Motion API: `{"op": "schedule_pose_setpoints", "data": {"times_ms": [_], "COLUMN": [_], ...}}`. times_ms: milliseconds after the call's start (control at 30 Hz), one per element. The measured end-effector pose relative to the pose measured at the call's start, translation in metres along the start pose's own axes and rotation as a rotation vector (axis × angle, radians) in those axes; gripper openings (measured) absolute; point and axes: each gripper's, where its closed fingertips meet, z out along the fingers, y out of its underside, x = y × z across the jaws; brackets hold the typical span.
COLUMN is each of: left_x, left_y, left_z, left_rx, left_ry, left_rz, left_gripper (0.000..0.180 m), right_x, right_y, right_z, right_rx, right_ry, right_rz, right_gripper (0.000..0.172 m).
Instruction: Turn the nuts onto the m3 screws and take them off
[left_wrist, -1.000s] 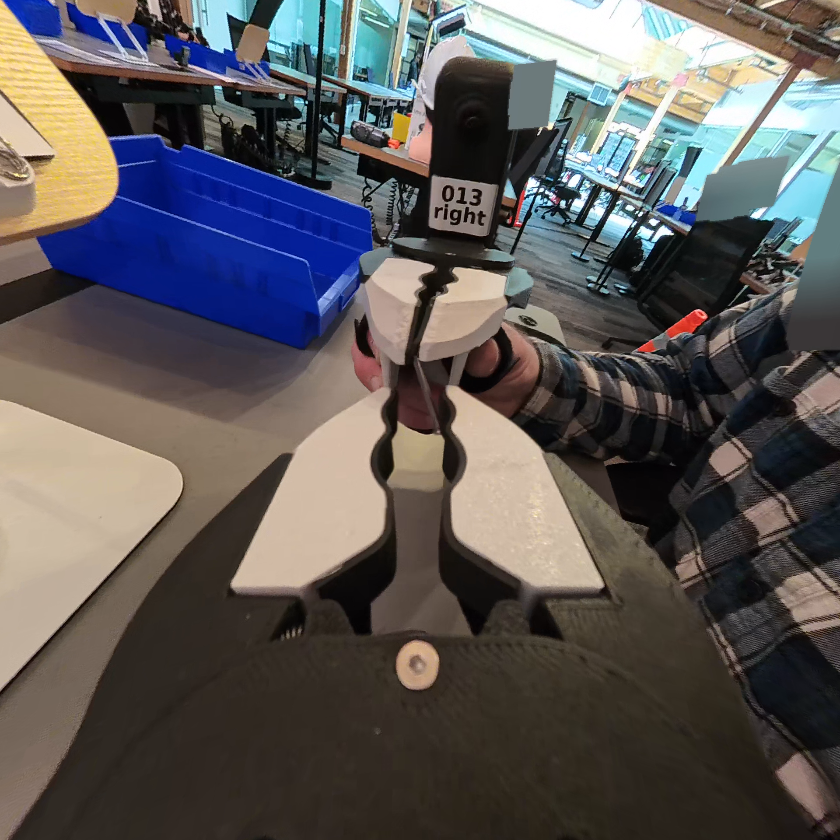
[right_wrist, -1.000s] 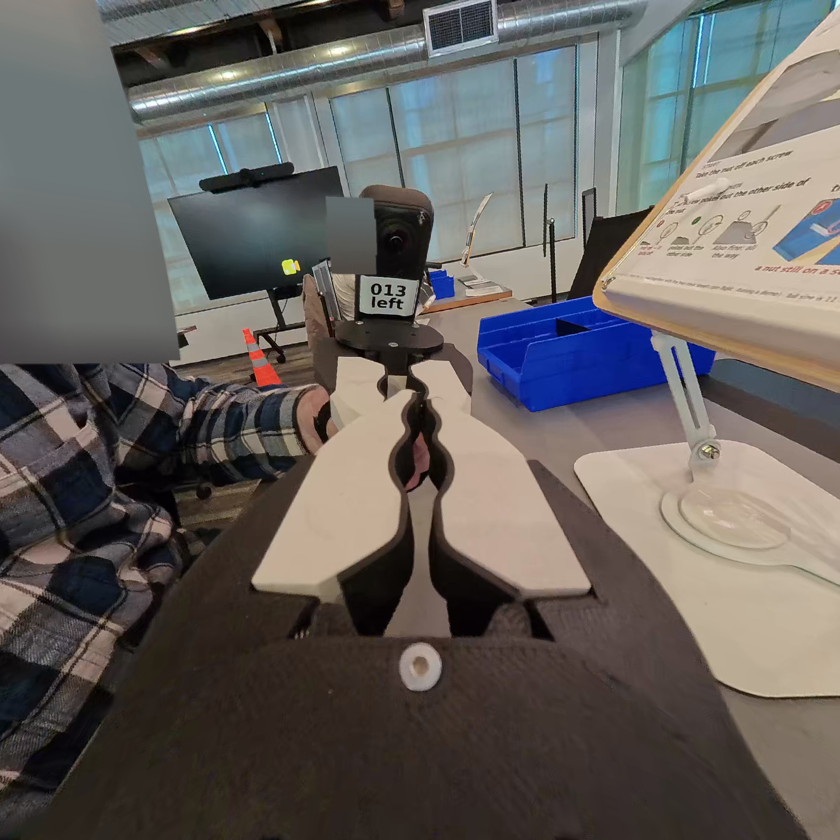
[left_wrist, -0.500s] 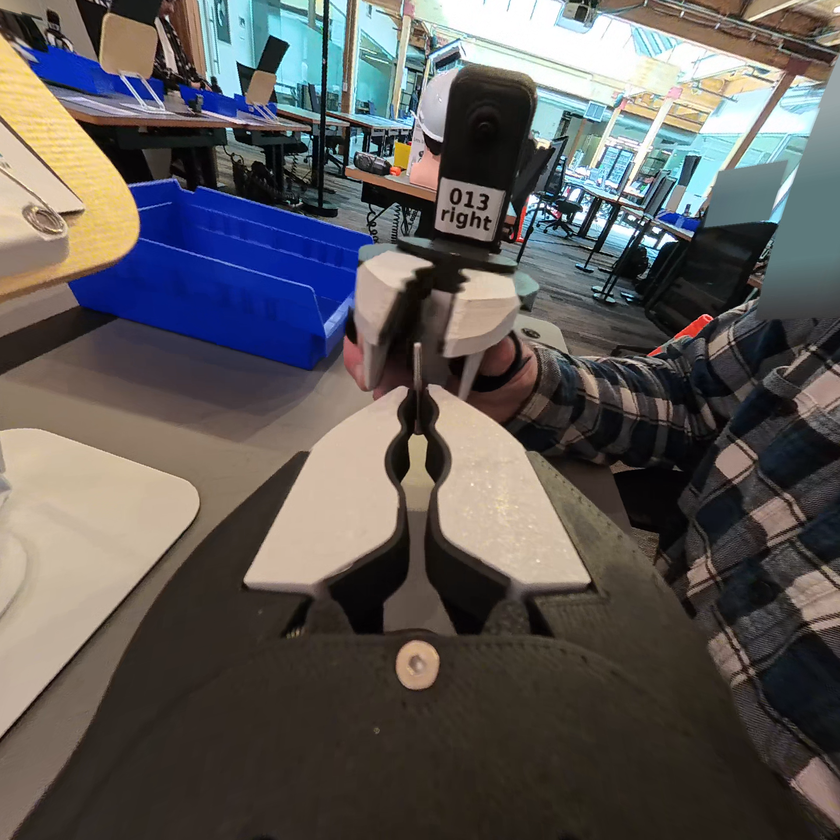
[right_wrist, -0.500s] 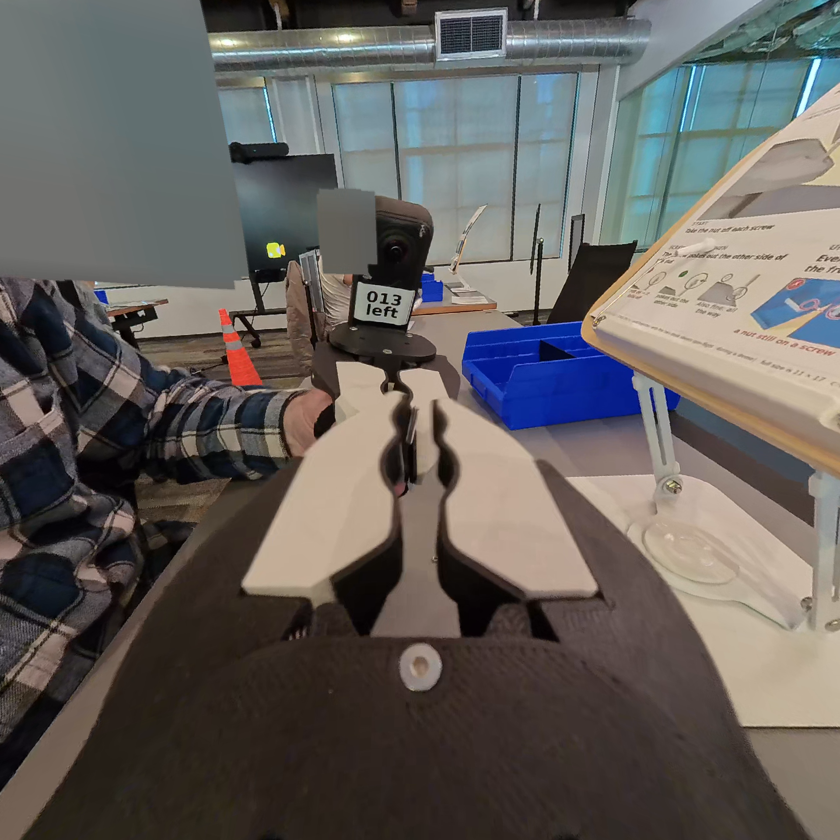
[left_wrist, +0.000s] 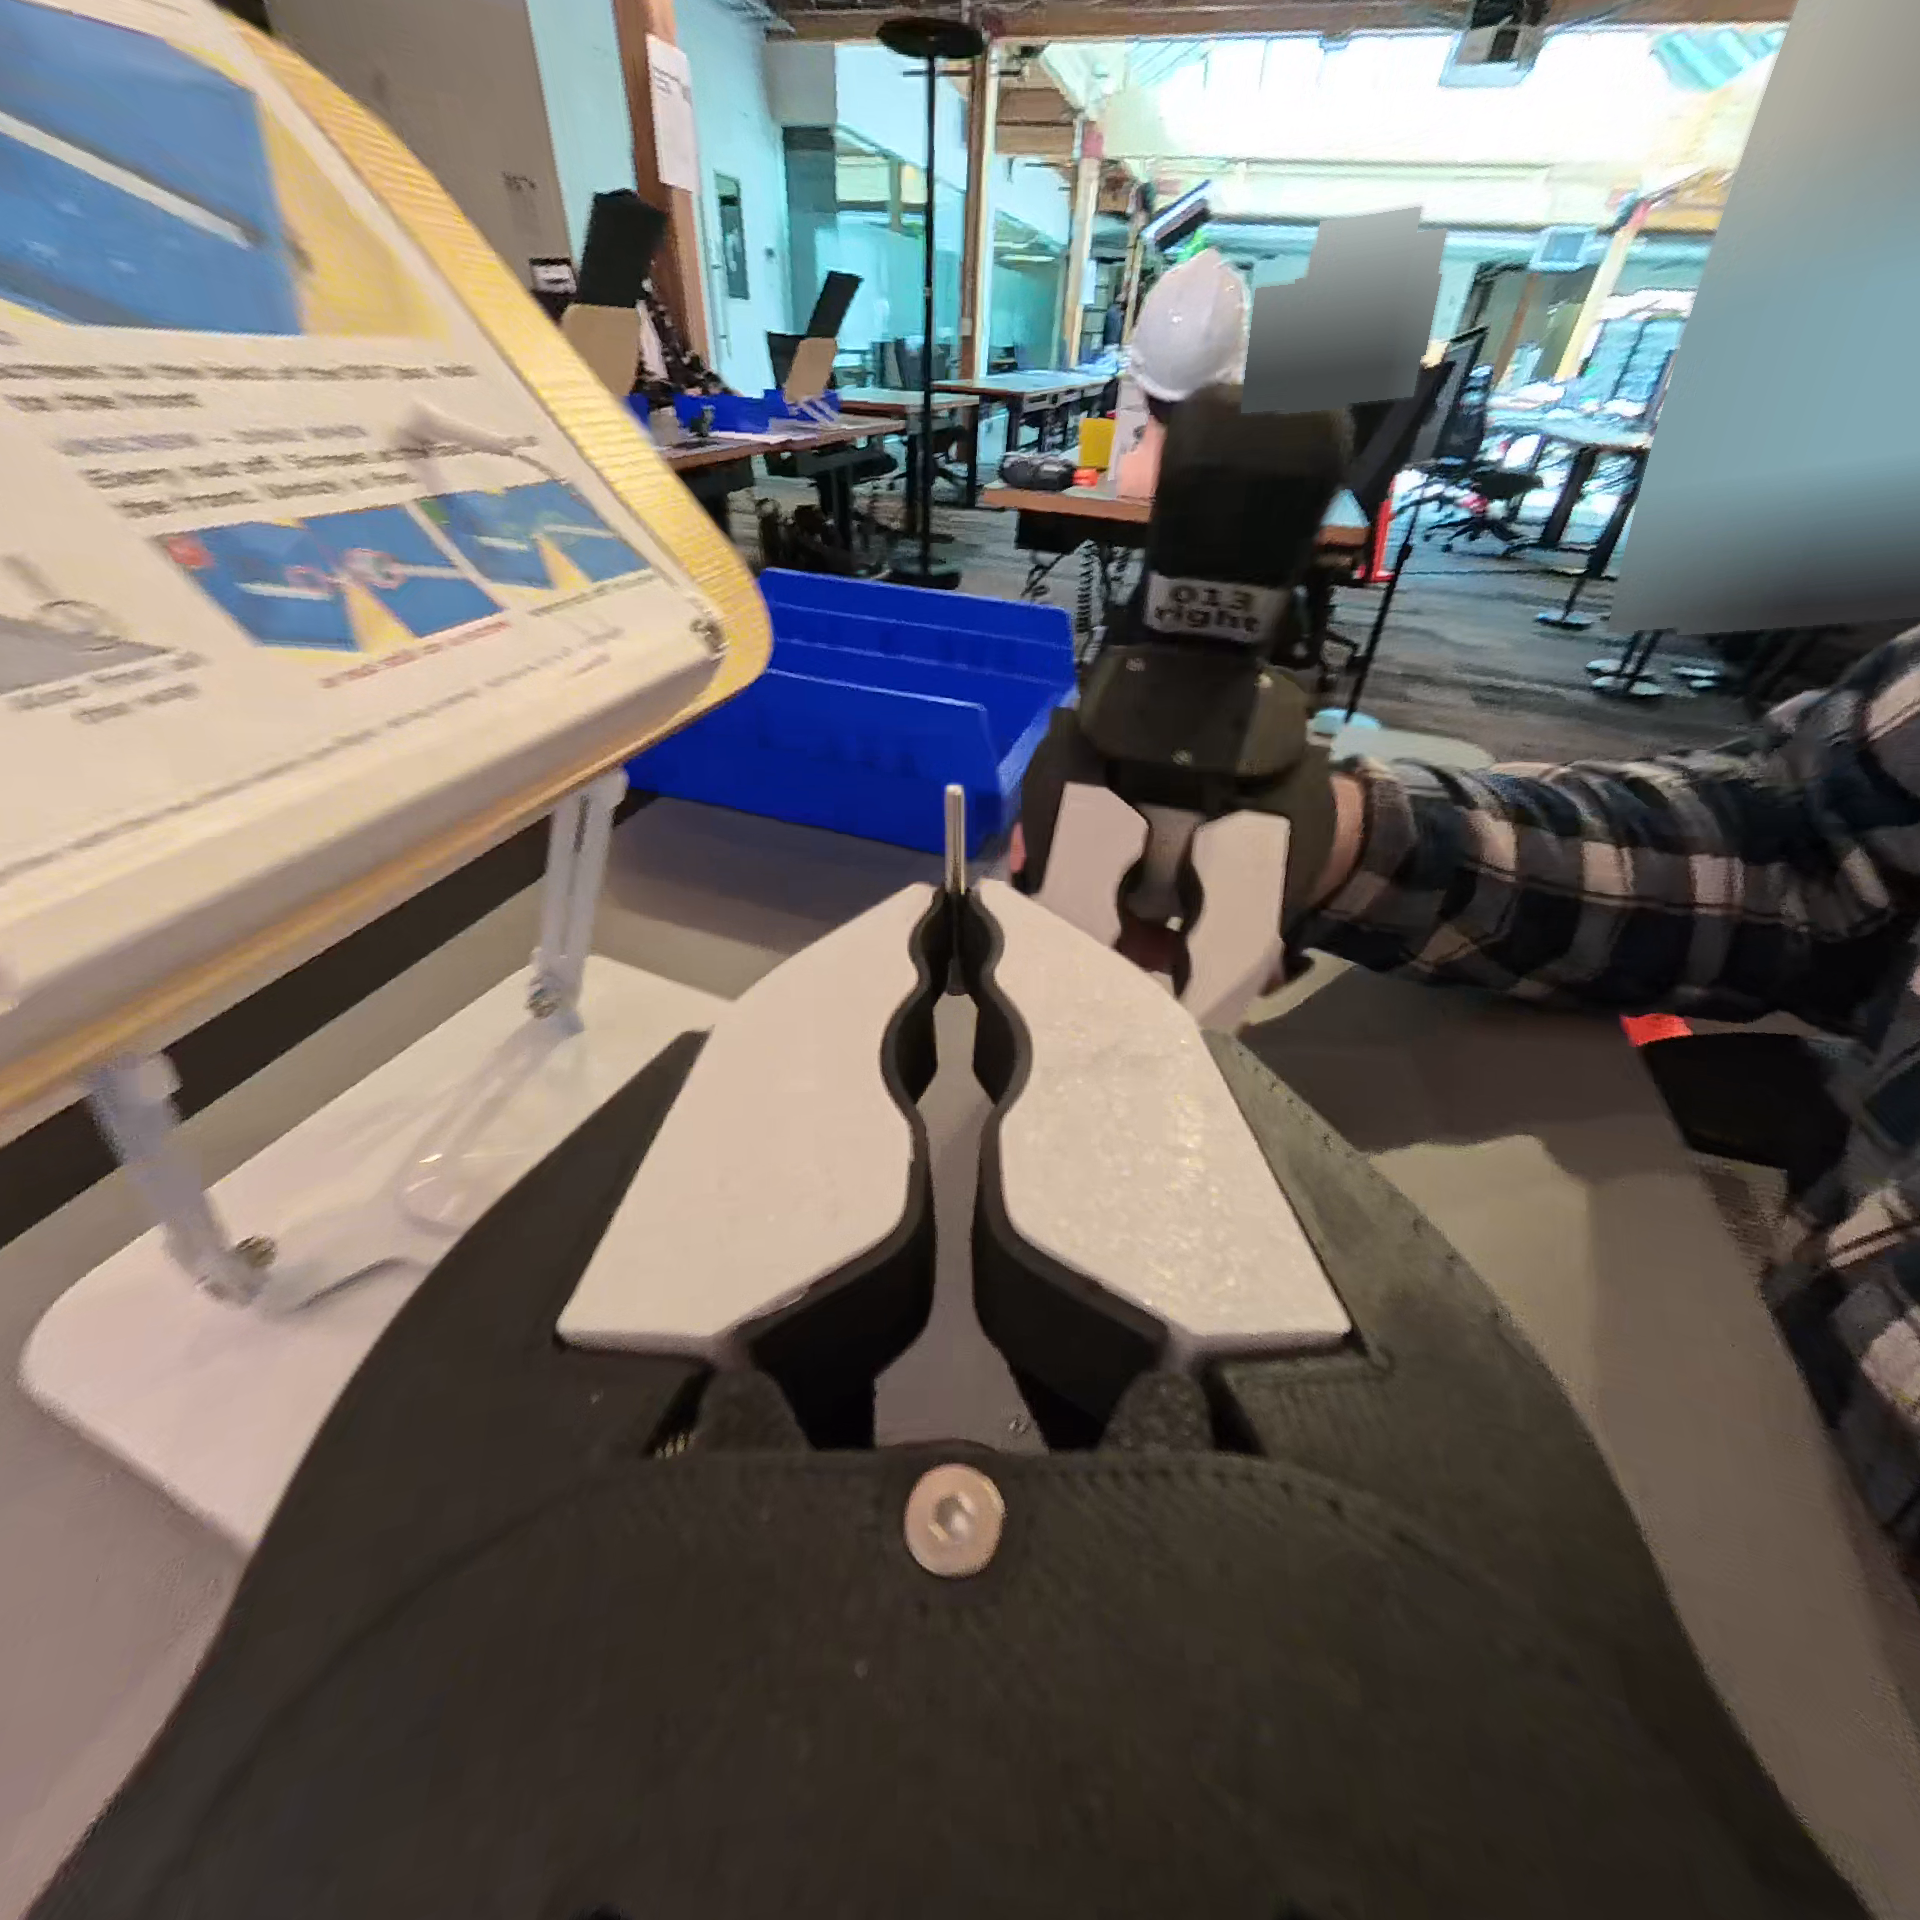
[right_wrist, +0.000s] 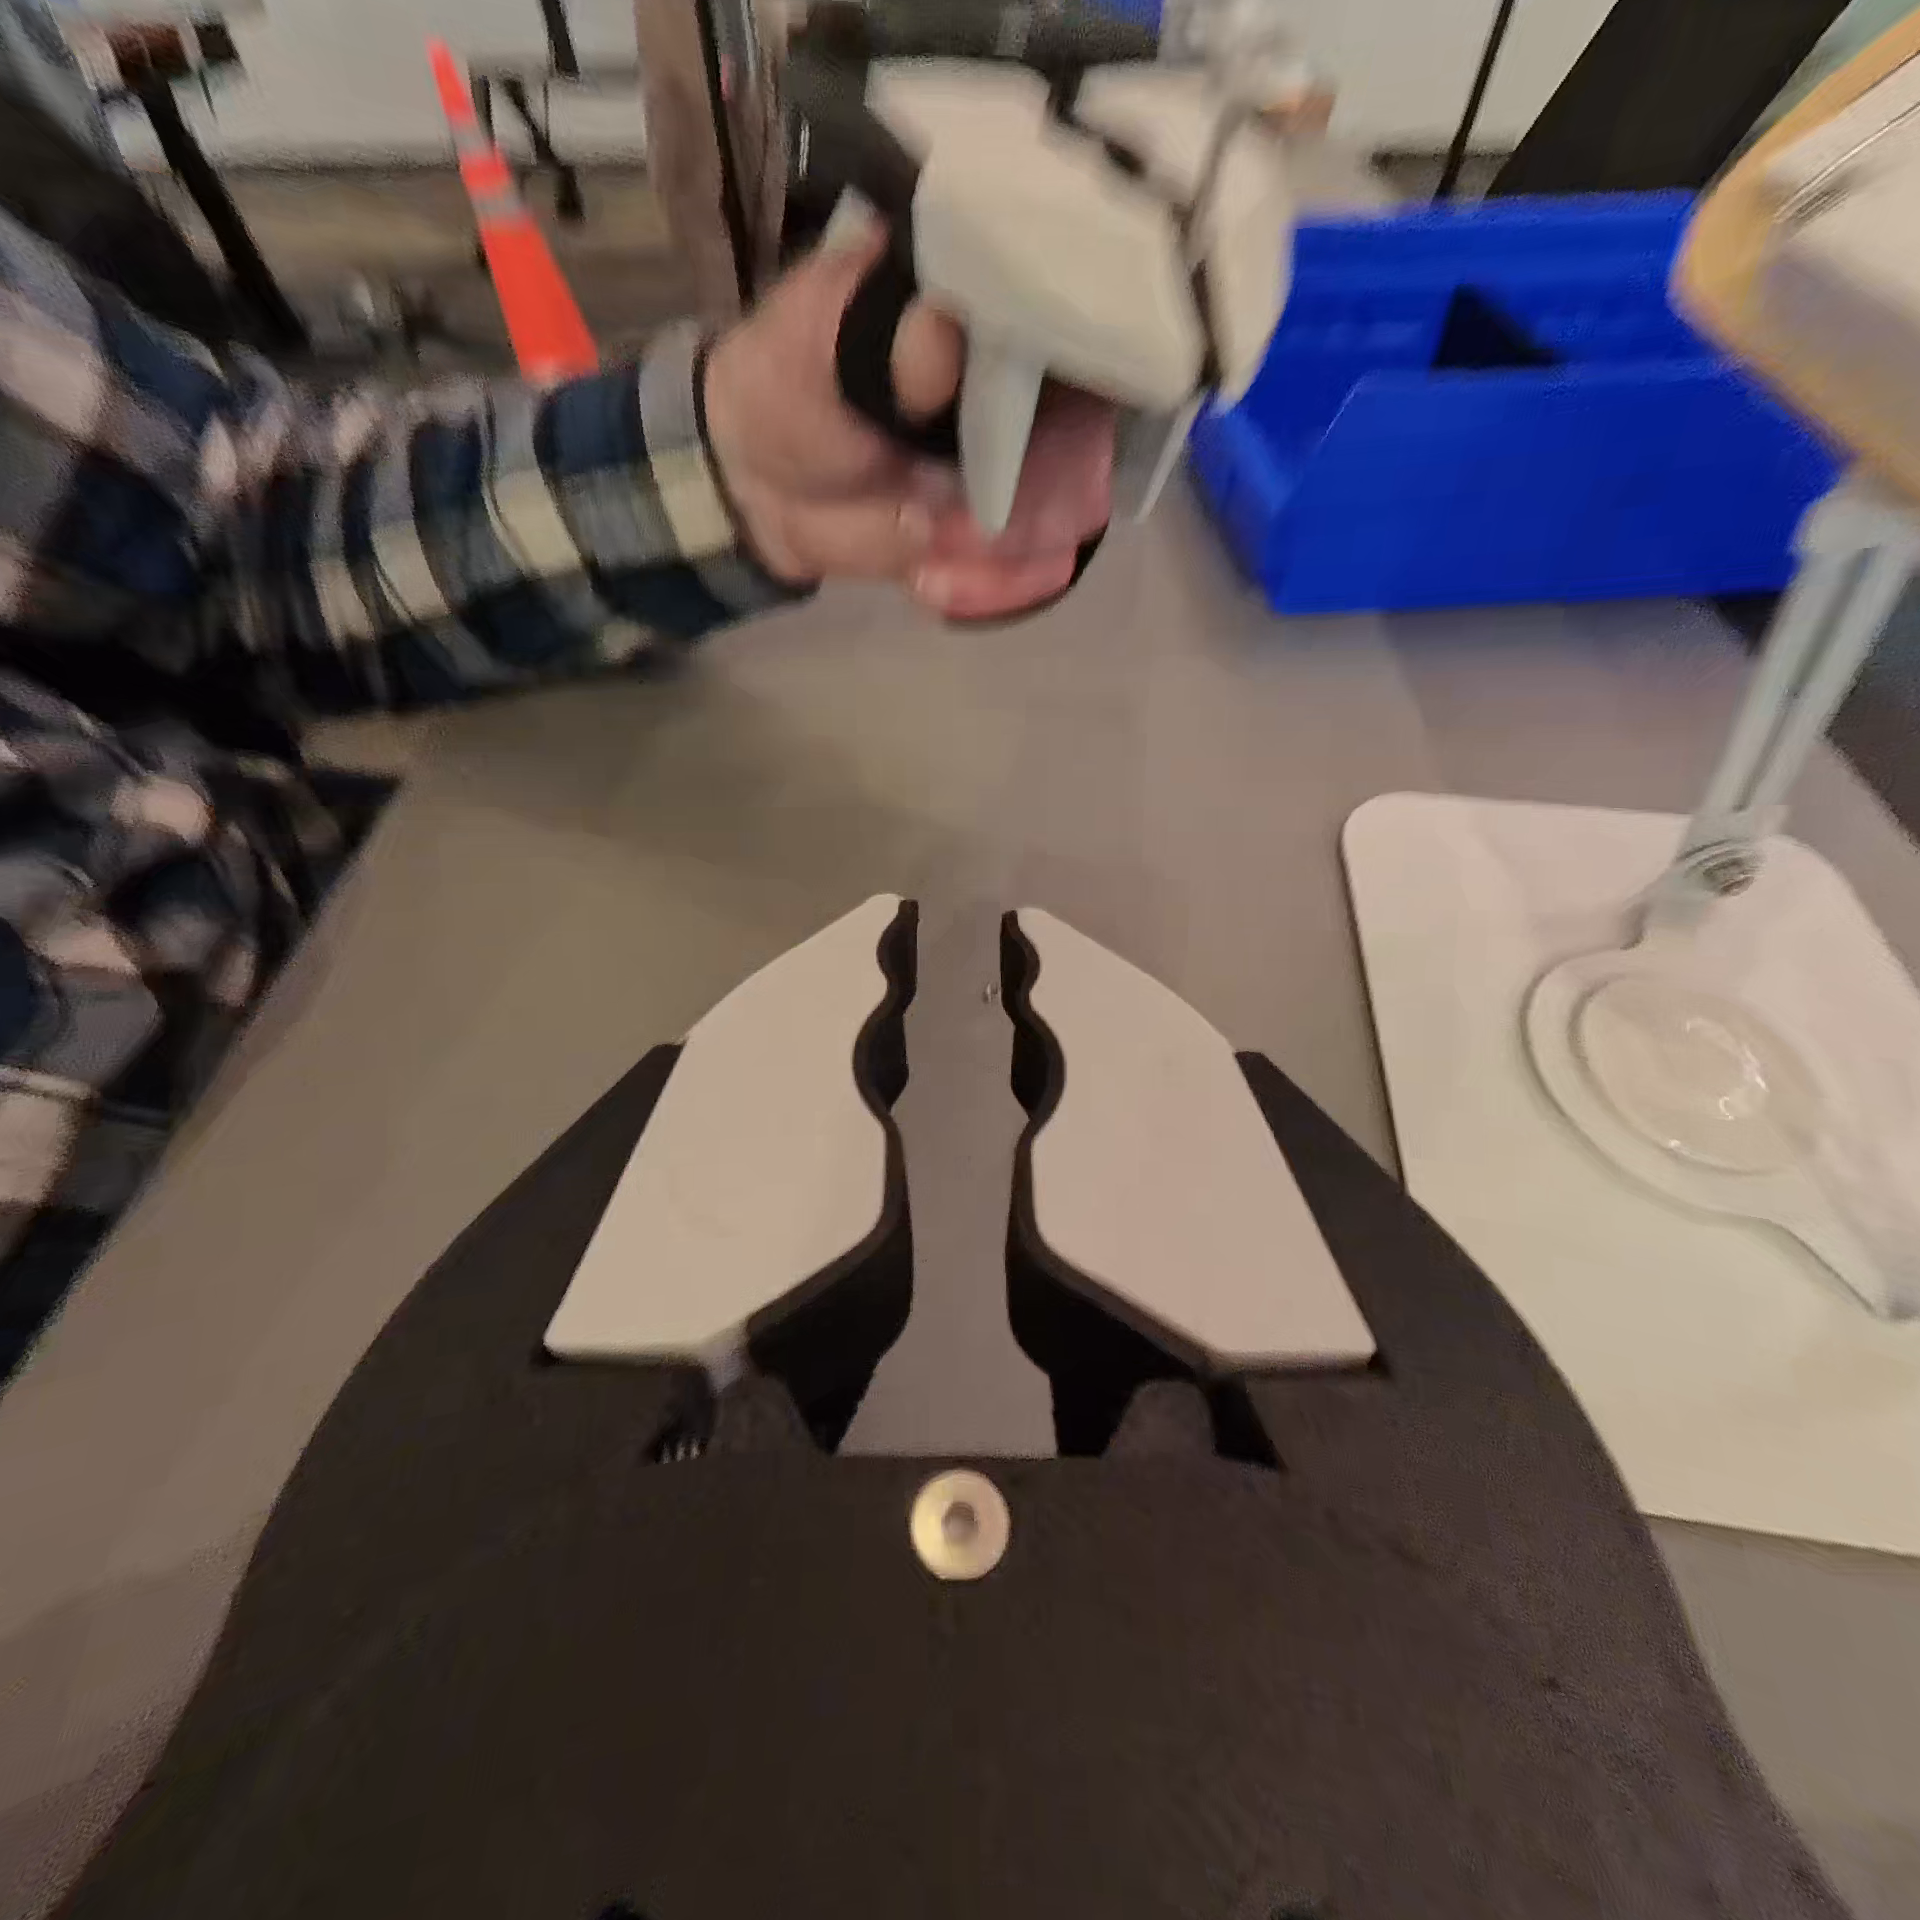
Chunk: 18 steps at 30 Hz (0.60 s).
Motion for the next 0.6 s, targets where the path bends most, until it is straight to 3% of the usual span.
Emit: {"op": "schedule_pose_setpoints", "data": {"times_ms": [267, 433, 600], "left_x": [-0.020, -0.031, -0.040], "left_y": [0.011, 0.004, 0.005], "left_z": [-0.024, -0.043, -0.056], "left_rx": [-0.008, 0.031, 0.051], "left_ry": [-0.061, -0.096, -0.123], "left_rz": [0.006, 0.001, -0.027], "left_gripper": [0.001, 0.000, 0.000], "right_x": [0.001, 0.007, 0.005], "right_y": [0.050, 0.064, 0.073], "right_z": [0.068, 0.079, 0.079], "right_rx": [-0.372, -0.565, -0.660], "right_ry": [-0.090, -0.128, -0.191], "right_rz": [-0.151, -0.226, -0.240], "right_gripper": [0.017, 0.015, 0.013]}}
